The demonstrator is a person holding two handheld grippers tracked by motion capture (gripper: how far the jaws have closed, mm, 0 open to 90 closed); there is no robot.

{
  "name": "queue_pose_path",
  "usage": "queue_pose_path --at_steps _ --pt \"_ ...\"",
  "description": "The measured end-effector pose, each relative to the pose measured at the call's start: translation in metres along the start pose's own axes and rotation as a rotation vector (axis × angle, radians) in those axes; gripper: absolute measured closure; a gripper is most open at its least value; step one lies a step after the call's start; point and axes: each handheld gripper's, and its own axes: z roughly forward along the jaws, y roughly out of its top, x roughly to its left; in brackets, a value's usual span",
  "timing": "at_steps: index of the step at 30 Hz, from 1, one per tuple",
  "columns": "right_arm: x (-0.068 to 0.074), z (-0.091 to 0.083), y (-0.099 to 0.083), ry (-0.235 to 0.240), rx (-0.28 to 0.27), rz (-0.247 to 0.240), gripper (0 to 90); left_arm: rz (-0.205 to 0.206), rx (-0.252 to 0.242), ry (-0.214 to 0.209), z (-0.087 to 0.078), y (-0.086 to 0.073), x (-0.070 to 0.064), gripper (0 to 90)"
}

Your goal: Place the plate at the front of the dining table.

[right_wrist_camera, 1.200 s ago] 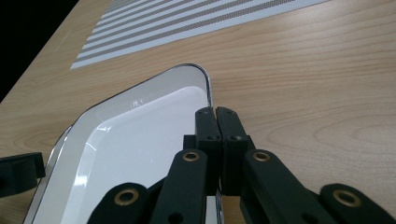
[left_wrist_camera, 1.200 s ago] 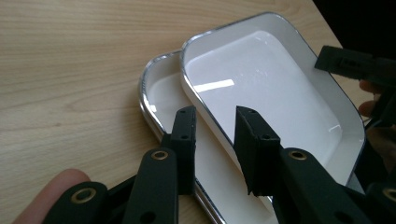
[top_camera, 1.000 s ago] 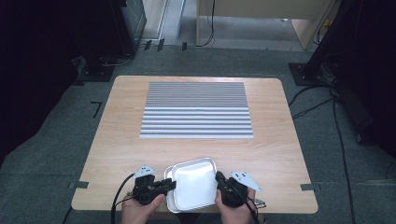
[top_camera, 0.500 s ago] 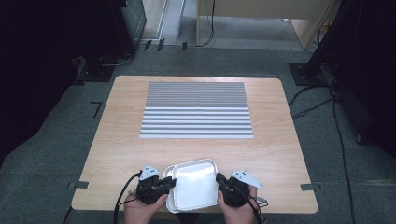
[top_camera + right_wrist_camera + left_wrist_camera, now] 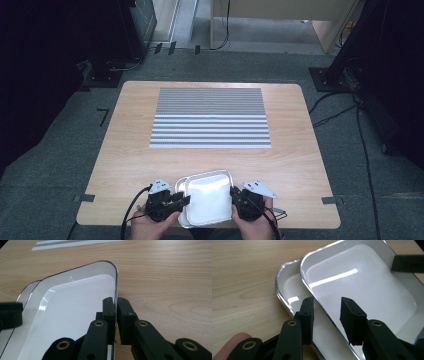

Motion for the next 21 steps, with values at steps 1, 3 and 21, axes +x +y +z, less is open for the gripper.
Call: queue_pose_path --at_steps 1,3,21 --pt "0.001 0.0 -0.001 -0.006 -0.007 0.012 87.9 0.0 0.0 0.0 0.0 0.0 0.0 63.1" --pt "0.0 0.0 -0.002 -0.001 -0.014 0.051 89.1 0.008 0.003 0.023 0.001 -0.001 -0.003 63.5" --pt "0.015 -0.009 -0.005 -0.013 -0.1 0.009 89.4 -0.011 -0.015 0.073 -0.005 0.004 -0.003 78.2"
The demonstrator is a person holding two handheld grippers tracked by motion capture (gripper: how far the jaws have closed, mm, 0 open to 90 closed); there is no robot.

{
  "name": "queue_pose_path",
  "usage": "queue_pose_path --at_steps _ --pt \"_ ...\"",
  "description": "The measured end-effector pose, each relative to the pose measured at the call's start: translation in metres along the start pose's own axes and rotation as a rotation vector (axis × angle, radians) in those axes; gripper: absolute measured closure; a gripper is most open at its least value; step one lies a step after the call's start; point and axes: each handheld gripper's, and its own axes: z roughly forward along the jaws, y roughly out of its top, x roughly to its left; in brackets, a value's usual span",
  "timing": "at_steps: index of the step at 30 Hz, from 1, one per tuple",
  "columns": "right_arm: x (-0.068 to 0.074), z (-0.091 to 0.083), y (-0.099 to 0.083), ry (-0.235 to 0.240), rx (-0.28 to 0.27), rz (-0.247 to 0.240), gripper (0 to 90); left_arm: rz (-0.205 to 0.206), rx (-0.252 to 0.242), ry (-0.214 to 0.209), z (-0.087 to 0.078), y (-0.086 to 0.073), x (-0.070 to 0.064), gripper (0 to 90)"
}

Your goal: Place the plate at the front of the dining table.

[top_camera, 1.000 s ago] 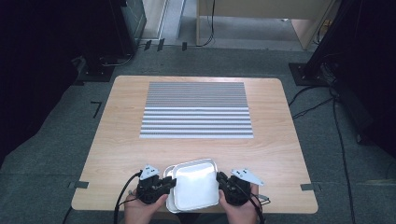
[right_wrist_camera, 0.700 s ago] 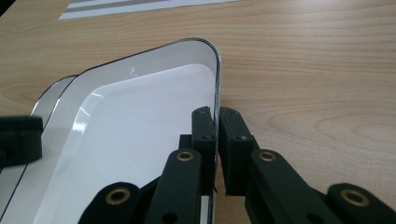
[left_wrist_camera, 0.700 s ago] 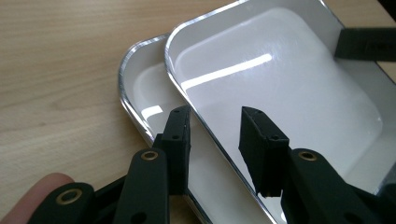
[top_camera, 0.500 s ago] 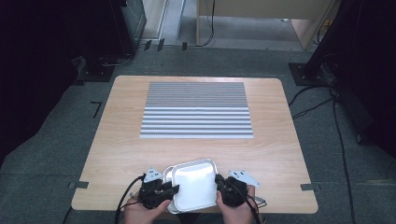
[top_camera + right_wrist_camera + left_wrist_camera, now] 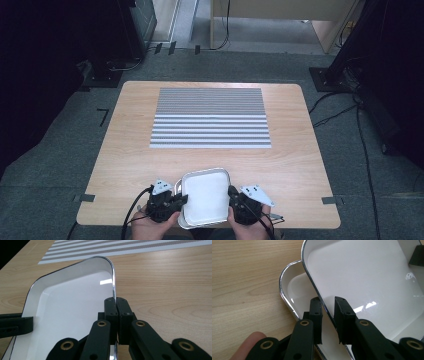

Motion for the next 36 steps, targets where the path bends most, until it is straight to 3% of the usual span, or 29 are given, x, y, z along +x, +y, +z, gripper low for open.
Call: queue_pose_path --at_steps 16,28,36 --pt "0.005 0.001 0.017 0.038 -0.033 -0.001 89.4 -0.024 -0.054 0.005 -0.012 0.023 0.006 82.6" --pt "0.0 0.006 0.043 0.063 -0.06 0.011 89.5 -0.022 -0.099 -0.006 -0.015 0.054 0.008 83.0" --pt "-0.007 0.02 0.067 0.082 -0.068 0.02 89.5 -0.022 -0.126 -0.013 -0.01 0.08 0.016 83.0"
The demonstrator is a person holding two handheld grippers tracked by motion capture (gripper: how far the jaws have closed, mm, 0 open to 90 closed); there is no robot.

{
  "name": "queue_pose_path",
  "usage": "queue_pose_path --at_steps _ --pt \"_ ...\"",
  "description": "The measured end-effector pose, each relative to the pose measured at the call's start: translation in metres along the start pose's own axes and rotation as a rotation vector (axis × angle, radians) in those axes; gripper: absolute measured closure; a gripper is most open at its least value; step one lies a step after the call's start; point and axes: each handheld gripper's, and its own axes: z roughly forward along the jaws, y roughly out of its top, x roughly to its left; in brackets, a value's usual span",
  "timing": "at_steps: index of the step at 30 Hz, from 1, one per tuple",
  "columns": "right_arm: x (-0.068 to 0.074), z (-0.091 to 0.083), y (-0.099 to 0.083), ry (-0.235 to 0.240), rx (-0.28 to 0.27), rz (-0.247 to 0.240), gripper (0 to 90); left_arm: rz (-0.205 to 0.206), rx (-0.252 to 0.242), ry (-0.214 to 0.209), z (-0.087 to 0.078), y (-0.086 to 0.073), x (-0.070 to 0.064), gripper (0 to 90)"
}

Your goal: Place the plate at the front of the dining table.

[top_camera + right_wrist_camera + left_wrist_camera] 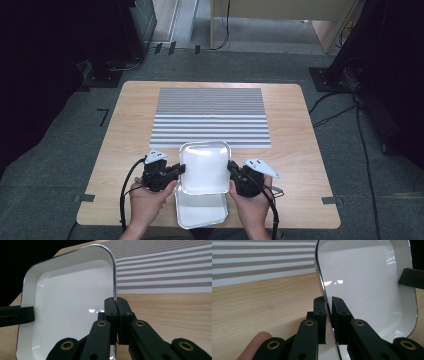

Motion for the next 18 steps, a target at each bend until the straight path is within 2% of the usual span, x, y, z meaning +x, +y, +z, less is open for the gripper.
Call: queue_pose_path --at_steps 10,18 --pt "-0.001 0.026 0.023 0.013 0.02 -0.001 89.4 -0.024 -0.014 0.0 0.013 0.024 0.018 83.9" --pt "-0.003 0.045 0.044 0.0 0.016 -0.009 89.3 -0.046 -0.04 0.002 0.028 0.043 0.03 84.9"
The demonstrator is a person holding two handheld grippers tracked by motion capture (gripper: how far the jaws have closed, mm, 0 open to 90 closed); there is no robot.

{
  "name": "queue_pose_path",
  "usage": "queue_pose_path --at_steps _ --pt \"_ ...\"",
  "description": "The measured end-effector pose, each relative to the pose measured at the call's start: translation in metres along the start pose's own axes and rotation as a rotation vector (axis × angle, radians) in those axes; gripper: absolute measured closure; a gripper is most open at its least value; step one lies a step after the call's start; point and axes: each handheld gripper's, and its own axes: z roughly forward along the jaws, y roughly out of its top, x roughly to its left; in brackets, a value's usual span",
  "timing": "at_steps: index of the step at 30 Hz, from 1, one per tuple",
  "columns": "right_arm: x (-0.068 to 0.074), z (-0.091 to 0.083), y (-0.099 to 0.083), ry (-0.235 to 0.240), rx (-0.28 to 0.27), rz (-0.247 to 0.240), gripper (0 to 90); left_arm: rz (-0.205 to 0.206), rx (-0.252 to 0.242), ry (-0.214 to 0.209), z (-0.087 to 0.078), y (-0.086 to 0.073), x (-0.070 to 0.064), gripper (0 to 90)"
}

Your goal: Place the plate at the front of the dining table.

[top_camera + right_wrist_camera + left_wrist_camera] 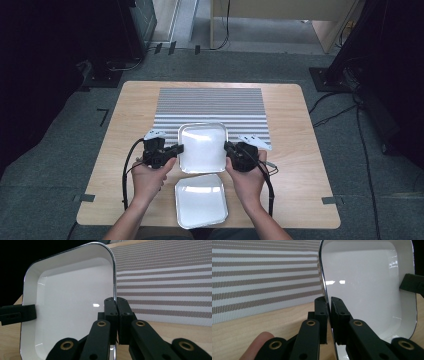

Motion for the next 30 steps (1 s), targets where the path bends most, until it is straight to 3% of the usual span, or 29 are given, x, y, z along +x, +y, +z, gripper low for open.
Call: queue_pose_path --at_steps 6,12,15,21,30 --pt "-0.006 0.019 0.011 -0.005 0.013 -0.002 89.4 -0.015 0.003 0.01 0.015 0.01 0.008 85.1" --pt "-0.017 0.039 0.018 0.01 0.038 0.032 89.5 -0.006 0.009 0.035 0.029 0.022 0.013 85.2" --pt "-0.02 0.046 0.021 0.01 0.036 0.022 89.6 -0.006 0.013 0.044 0.035 0.025 0.015 85.3" --pt "-0.026 0.065 0.035 -0.003 0.051 -0.001 89.6 -0.015 0.034 0.066 0.054 0.042 0.021 85.9" --pt "-0.041 0.092 0.048 -0.024 0.081 0.029 89.6 -0.03 0.065 0.076 0.081 0.058 0.03 86.4"
